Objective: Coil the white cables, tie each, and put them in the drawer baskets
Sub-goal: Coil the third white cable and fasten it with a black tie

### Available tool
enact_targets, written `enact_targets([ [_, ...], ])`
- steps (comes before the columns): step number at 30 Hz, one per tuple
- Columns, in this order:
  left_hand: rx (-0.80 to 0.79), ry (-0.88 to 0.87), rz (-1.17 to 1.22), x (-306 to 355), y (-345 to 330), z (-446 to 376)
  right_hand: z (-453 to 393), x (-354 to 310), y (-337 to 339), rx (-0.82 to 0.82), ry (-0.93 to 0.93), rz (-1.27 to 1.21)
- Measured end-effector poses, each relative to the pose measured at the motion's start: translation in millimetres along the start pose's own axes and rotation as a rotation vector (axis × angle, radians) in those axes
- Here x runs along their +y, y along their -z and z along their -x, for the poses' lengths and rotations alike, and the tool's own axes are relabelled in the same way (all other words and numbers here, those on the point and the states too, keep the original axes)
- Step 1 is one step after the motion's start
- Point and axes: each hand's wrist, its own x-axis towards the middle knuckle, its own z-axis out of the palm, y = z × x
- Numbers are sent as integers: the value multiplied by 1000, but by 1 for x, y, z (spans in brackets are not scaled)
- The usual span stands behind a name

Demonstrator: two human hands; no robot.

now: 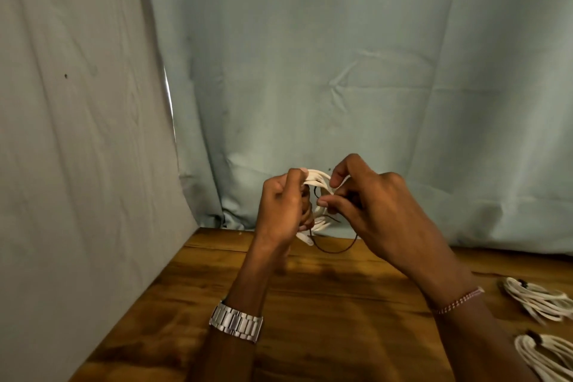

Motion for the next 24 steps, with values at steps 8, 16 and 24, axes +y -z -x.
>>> enact_targets([
  [8,-30,-24,-62,5,0,1,-4,-3,8,47,30,53],
  [16,-38,-41,-76,9,3,2,-3,2,3,-102,85,103],
  [24,-103,-24,-64,10,5,2,-5,1,4,116,127,67],
])
